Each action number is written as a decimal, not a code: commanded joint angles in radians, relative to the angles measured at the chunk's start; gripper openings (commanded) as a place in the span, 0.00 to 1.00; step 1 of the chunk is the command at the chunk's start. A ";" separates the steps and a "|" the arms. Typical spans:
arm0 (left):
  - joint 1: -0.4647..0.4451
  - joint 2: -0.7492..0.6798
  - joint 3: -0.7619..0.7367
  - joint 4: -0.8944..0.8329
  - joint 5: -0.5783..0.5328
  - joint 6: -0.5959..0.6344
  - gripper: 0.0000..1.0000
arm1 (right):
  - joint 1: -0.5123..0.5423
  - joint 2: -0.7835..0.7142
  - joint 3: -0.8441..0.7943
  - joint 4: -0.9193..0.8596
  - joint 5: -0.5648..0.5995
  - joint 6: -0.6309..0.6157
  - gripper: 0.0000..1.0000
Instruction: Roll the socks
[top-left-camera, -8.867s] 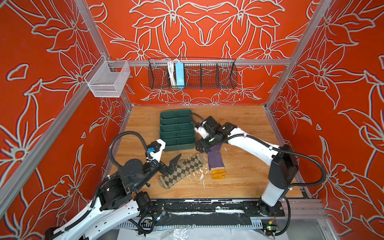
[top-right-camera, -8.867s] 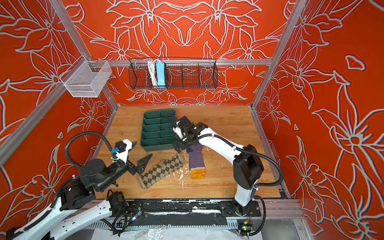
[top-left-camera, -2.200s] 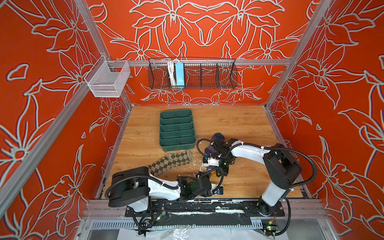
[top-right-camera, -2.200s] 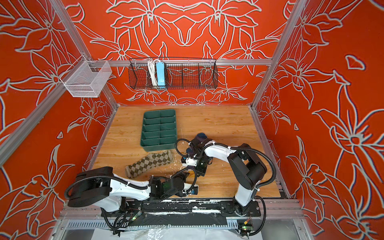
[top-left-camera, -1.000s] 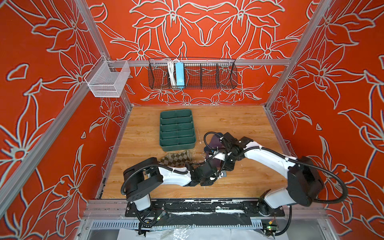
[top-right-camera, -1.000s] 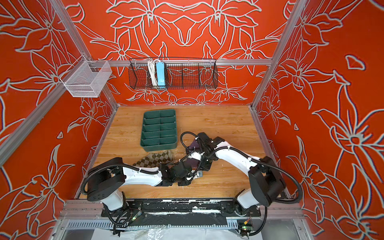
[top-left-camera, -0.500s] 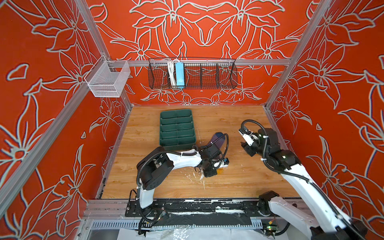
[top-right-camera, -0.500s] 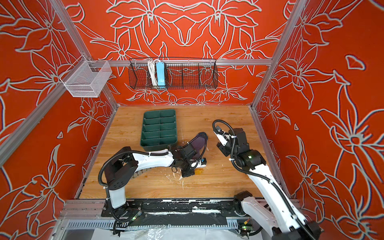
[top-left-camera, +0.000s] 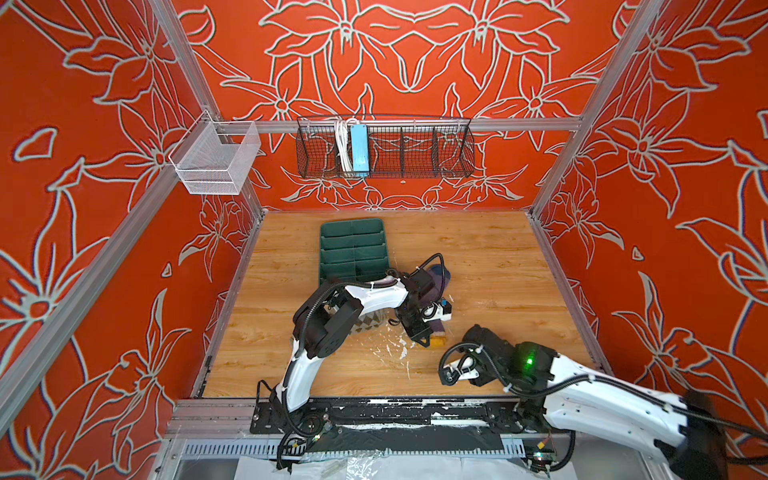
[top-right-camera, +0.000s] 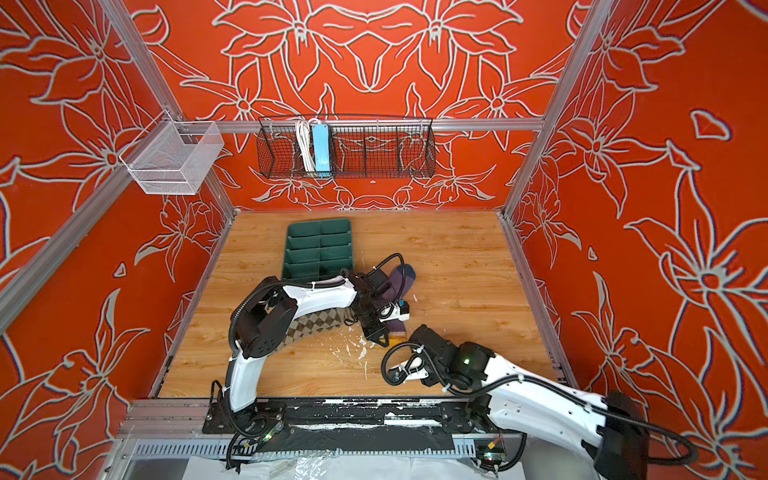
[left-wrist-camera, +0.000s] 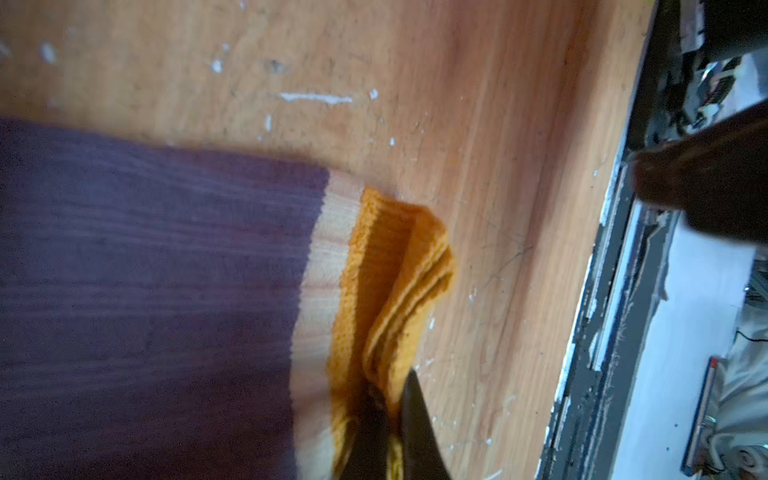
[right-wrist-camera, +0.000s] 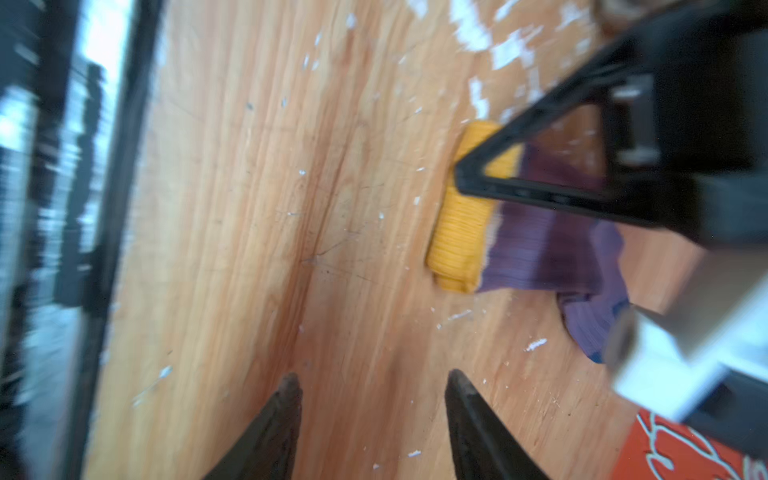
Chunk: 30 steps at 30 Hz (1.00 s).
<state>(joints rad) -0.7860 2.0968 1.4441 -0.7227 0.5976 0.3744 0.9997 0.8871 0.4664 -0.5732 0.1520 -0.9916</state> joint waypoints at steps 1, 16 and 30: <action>0.005 0.063 0.000 -0.104 0.008 0.003 0.00 | 0.053 0.143 0.006 0.277 0.131 -0.022 0.56; 0.013 0.052 0.012 -0.109 0.044 0.000 0.00 | 0.073 0.516 0.056 0.421 0.228 0.113 0.18; 0.042 -0.355 -0.168 0.087 -0.332 -0.111 0.40 | 0.029 0.523 0.262 -0.063 -0.112 0.281 0.00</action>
<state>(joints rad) -0.7681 1.8591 1.3071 -0.6994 0.4442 0.3012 1.0412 1.3933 0.6670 -0.4217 0.1955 -0.7784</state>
